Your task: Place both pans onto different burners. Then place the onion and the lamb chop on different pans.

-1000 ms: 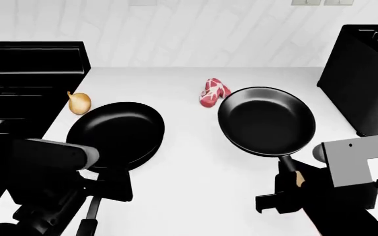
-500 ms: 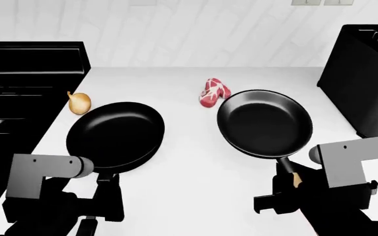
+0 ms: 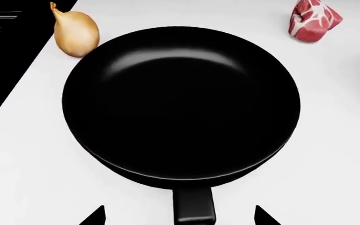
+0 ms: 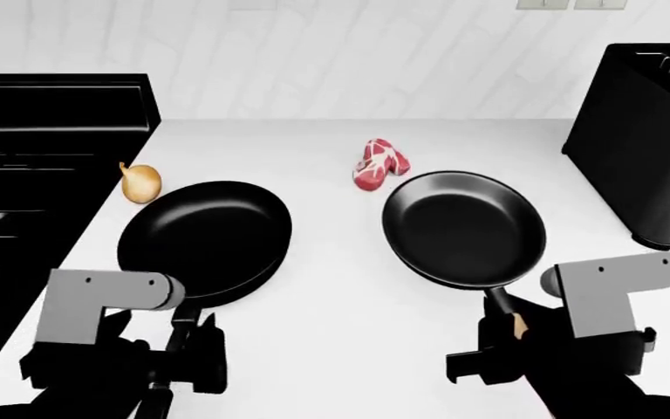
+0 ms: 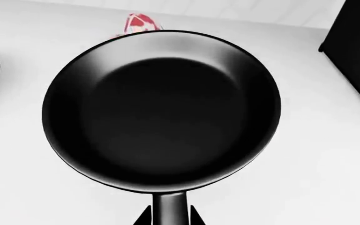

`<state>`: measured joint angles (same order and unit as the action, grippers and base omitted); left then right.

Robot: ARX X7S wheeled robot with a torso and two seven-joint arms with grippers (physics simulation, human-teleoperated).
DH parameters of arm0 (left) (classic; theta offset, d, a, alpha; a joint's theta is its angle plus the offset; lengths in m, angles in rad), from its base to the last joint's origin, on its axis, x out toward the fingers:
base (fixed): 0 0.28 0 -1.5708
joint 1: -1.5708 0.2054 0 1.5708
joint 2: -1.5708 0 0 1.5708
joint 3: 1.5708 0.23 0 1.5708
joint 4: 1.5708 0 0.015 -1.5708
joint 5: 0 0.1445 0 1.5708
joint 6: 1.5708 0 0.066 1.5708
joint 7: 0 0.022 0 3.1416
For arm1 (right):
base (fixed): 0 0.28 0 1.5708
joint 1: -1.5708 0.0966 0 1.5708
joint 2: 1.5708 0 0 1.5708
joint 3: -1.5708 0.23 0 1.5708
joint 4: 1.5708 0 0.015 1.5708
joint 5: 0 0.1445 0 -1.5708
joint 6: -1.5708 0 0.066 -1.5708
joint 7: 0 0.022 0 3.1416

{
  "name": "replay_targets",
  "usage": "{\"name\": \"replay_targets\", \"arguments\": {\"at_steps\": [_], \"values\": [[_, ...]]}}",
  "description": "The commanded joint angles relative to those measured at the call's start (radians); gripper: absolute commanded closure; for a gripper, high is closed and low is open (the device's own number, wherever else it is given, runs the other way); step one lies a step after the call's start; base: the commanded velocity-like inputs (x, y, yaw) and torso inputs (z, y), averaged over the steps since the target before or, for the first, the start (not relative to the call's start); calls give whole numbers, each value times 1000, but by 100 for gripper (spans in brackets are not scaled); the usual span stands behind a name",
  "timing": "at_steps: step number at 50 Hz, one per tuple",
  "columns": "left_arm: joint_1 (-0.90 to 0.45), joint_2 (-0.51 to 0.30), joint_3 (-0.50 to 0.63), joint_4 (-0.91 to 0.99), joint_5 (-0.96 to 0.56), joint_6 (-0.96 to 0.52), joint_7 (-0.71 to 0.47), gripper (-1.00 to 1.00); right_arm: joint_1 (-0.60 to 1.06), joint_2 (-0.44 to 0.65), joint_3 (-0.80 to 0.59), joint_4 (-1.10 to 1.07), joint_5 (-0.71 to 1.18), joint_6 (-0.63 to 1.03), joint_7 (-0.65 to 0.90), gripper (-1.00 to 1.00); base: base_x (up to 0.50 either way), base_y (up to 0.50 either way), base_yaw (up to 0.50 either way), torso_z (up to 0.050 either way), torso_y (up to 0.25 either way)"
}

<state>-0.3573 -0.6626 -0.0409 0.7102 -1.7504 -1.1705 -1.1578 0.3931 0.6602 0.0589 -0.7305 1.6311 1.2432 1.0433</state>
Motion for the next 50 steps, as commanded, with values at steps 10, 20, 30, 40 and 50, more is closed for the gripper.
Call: {"name": "replay_targets", "arguments": {"at_steps": [10,20,30,40,50], "values": [[-84,48,137,-80,21,-14,-132,-100,-25,7,91,-25,-177,-50,-126,100,0,0,0,1,5],[-90,74,196,-121,54,-29,-139,-100,-65,12,109,-31,-211,-78,-181,100,0,0,1,2,4],[-52,91,213,-136,156,-19,-75,-100,-92,15,118,-31,-234,-97,-205,100,0,0,0,1,3],[-21,93,219,-107,214,2,-15,100,-99,20,123,-33,-231,-106,-210,100,1,1,0,1,1],[-28,90,213,-93,216,14,-16,100,-124,22,135,-43,-249,-125,-225,100,1,1,1,0,2]]}}
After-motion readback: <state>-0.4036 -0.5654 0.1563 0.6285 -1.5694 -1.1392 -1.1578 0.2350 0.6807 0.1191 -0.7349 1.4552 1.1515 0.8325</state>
